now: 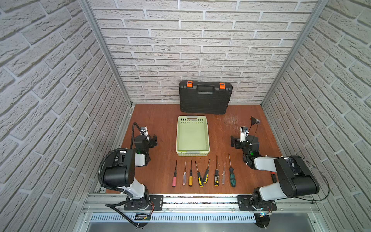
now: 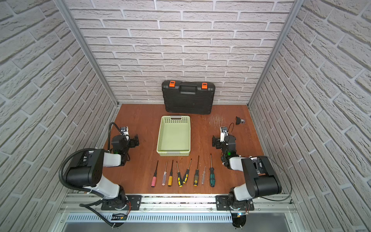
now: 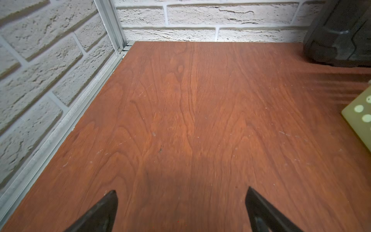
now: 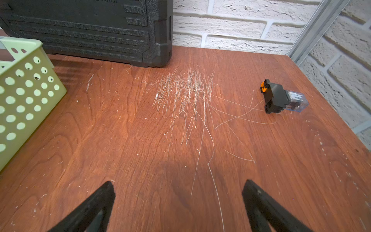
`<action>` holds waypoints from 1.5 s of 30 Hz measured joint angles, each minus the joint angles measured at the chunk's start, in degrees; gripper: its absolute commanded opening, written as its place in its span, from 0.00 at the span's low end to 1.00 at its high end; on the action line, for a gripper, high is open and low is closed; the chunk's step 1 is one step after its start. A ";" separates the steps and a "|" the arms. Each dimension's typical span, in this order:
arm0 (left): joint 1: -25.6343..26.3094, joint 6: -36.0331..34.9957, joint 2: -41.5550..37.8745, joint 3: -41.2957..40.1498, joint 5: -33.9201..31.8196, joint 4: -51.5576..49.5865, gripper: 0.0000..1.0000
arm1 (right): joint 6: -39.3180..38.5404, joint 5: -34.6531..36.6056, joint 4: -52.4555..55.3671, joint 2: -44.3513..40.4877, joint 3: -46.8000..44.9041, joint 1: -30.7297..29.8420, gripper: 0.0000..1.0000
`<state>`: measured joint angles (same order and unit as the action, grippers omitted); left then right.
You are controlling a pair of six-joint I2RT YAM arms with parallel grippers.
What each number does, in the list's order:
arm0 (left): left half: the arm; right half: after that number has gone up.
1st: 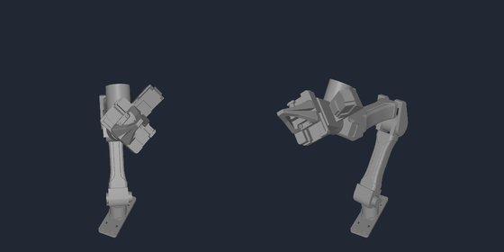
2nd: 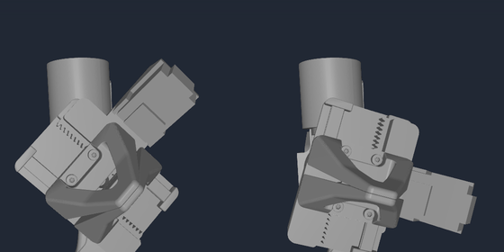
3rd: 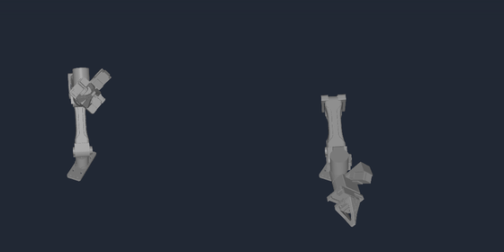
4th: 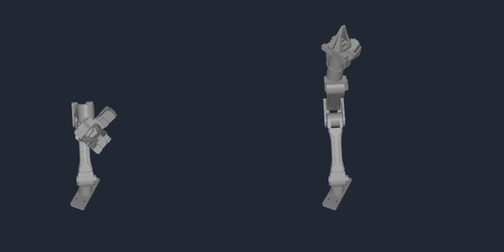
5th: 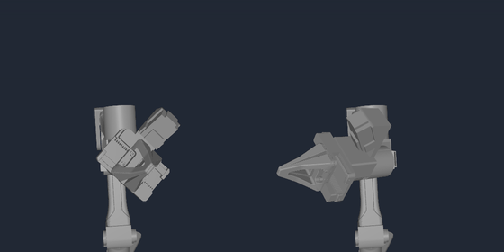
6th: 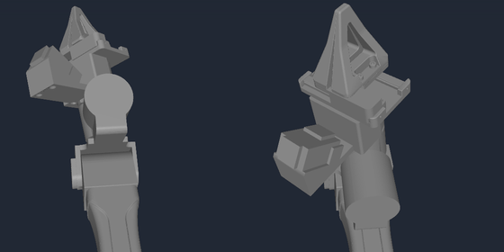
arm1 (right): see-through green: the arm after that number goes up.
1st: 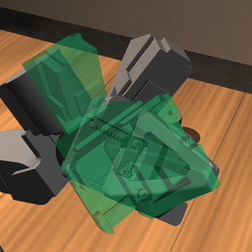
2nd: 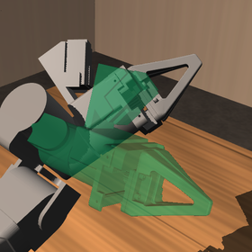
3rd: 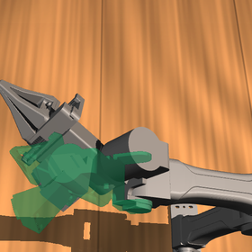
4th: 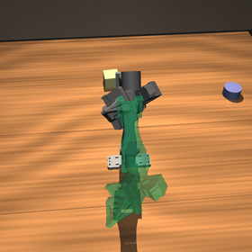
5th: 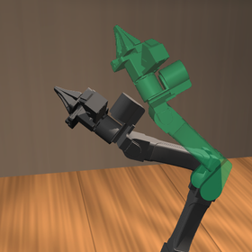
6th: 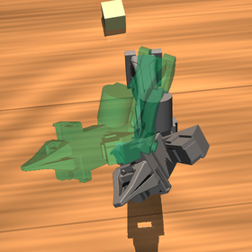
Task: Put the screwdriver in the bin
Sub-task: Pick up the screwdriver from the bottom-center of the table.
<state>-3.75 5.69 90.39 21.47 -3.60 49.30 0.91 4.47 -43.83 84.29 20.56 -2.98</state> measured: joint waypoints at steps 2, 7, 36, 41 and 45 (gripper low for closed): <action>0.00 0.07 0.00 0.00 0.02 0.00 0.98 | 0.00 0.00 -0.02 0.00 0.00 0.00 1.00; 0.00 0.09 0.00 0.00 0.04 0.00 0.98 | 0.00 0.00 -0.02 0.00 0.00 0.00 1.00; 0.00 0.35 -0.13 0.15 -0.39 -0.57 0.98 | 0.00 0.00 -0.02 0.00 0.00 0.00 1.00; 0.00 0.98 -4.17 8.61 -2.36 -14.88 0.98 | -0.02 0.28 0.94 -0.59 0.17 0.00 1.00; 0.00 2.75 -9.33 15.69 -4.39 -23.58 0.98 | 1.66 2.14 18.51 -7.45 8.41 0.13 1.00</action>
<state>-3.75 8.45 81.06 37.17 -7.99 25.71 2.57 6.61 -25.32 76.84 28.97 -2.85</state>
